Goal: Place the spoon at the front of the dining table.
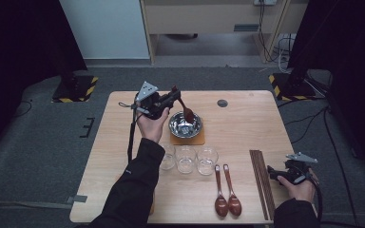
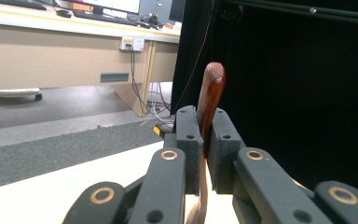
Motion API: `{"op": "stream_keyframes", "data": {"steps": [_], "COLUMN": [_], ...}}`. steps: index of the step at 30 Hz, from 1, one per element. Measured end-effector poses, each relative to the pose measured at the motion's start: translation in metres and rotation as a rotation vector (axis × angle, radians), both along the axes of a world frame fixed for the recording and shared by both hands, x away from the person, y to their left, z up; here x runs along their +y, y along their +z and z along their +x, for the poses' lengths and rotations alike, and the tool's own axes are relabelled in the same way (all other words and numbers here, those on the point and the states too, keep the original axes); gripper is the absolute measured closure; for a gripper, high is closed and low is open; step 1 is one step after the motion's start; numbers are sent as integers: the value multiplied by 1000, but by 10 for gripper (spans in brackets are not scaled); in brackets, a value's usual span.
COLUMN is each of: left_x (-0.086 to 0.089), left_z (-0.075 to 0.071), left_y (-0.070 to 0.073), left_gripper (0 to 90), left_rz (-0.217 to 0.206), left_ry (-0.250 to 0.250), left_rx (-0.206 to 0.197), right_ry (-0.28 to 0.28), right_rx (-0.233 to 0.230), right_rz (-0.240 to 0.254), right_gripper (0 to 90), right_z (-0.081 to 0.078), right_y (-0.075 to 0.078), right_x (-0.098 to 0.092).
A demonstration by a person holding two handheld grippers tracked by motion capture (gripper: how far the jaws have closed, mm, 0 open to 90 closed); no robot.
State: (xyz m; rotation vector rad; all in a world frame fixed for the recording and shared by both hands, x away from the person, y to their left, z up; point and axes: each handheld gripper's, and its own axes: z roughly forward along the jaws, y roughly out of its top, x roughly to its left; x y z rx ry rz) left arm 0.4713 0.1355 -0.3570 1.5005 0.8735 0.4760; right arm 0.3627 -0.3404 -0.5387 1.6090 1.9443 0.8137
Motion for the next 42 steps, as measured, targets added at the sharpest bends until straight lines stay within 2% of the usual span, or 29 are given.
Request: {"op": "stream_keyframes", "data": {"steps": [20, 32, 42], "left_x": [8, 13, 15], "left_z": [12, 21, 26], "left_y": [-16, -33, -43], "left_gripper": [842, 841, 841], "left_rz": [15, 30, 38], "left_ry": [38, 66, 72], "left_rx": [19, 60, 74], "right_ry": [0, -1, 3], "right_rx": [0, 0, 1], "right_rz": [0, 0, -2], "right_gripper": [13, 12, 12], "right_z": [0, 0, 0], "right_y": [0, 0, 0], "right_x": [0, 0, 0]}}
